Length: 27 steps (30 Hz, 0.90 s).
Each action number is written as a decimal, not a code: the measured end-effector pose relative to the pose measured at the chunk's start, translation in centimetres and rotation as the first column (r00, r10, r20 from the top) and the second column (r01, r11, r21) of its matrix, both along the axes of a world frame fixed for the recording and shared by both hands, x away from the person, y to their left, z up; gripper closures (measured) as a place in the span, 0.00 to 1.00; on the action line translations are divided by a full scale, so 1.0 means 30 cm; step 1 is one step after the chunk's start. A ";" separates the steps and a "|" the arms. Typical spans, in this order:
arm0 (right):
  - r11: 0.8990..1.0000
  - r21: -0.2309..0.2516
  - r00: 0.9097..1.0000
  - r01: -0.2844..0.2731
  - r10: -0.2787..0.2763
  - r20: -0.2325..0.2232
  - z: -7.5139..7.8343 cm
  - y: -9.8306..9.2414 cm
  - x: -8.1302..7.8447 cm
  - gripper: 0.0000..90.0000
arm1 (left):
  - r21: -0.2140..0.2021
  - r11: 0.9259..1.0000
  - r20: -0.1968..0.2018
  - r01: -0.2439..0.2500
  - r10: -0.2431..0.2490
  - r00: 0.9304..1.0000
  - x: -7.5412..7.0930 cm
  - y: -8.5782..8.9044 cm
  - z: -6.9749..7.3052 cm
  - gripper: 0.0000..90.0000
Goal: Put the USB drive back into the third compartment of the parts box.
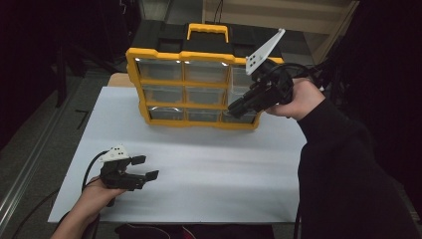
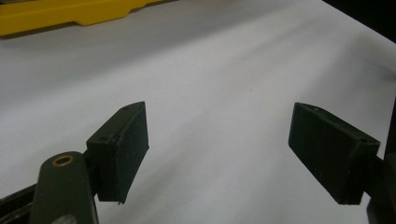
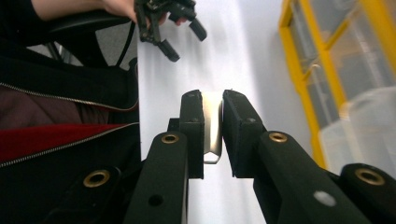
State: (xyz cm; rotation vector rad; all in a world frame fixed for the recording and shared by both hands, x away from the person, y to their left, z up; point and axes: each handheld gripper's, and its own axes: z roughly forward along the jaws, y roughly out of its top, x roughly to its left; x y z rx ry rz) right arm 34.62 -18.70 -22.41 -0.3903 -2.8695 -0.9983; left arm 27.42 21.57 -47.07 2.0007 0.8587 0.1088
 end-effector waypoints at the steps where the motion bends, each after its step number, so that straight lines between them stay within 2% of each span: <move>1: 1.000 0.005 1.000 0.011 -0.011 -0.002 0.012 -0.011 0.003 0.85 | -0.002 1.000 -0.001 0.001 -0.001 1.000 0.000 -0.001 -0.001 0.23; 4: 1.000 0.014 1.000 0.025 -0.025 0.002 0.036 -0.034 0.014 0.85 | -0.004 1.000 -0.001 0.004 -0.004 1.000 0.001 -0.001 0.000 0.23; 5: 0.999 0.018 0.999 0.048 -0.048 0.016 0.057 -0.055 0.025 0.85 | -0.002 1.000 -0.001 0.007 -0.007 1.000 0.000 0.001 0.001 0.23; 7: 0.998 0.019 0.998 0.061 -0.061 0.011 0.070 -0.072 0.039 0.85 | -0.003 1.000 0.000 0.005 -0.005 1.000 0.000 0.001 0.001 0.23; 10: 0.997 0.024 0.997 0.071 -0.071 0.007 0.080 -0.087 0.053 0.85 | -0.005 1.000 0.002 0.005 -0.005 1.000 -0.001 0.002 0.002 0.23; 11: 0.995 0.023 0.995 0.094 -0.094 0.013 0.090 -0.099 0.065 0.85 | -0.002 1.000 0.002 0.007 -0.007 1.000 -0.002 0.002 0.002 0.23; 16: 0.992 0.007 0.992 0.129 -0.129 0.006 0.106 -0.123 0.103 0.85 | -0.005 1.000 0.000 0.003 -0.003 1.000 -0.002 0.002 0.002 0.23; 18: 0.990 0.020 0.990 0.143 -0.143 0.009 0.113 -0.133 0.117 0.85 | -0.005 1.000 -0.002 0.005 -0.005 1.000 -0.002 0.003 0.002 0.23; 21: 0.983 0.014 0.983 0.182 -0.183 0.014 0.112 -0.146 0.144 0.85 | -0.006 1.000 -0.002 0.003 -0.003 1.000 -0.002 0.003 0.001 0.23; 24: 0.971 -0.010 0.971 0.237 -0.237 0.013 0.099 -0.150 0.168 0.85 | -0.005 1.000 -0.002 0.005 -0.005 1.000 -0.002 0.003 0.002 0.23; 27: 0.965 -0.011 0.965 0.264 -0.263 0.017 0.088 -0.150 0.186 0.85 | -0.004 1.000 -0.002 0.002 -0.002 1.000 -0.002 0.003 0.001 0.23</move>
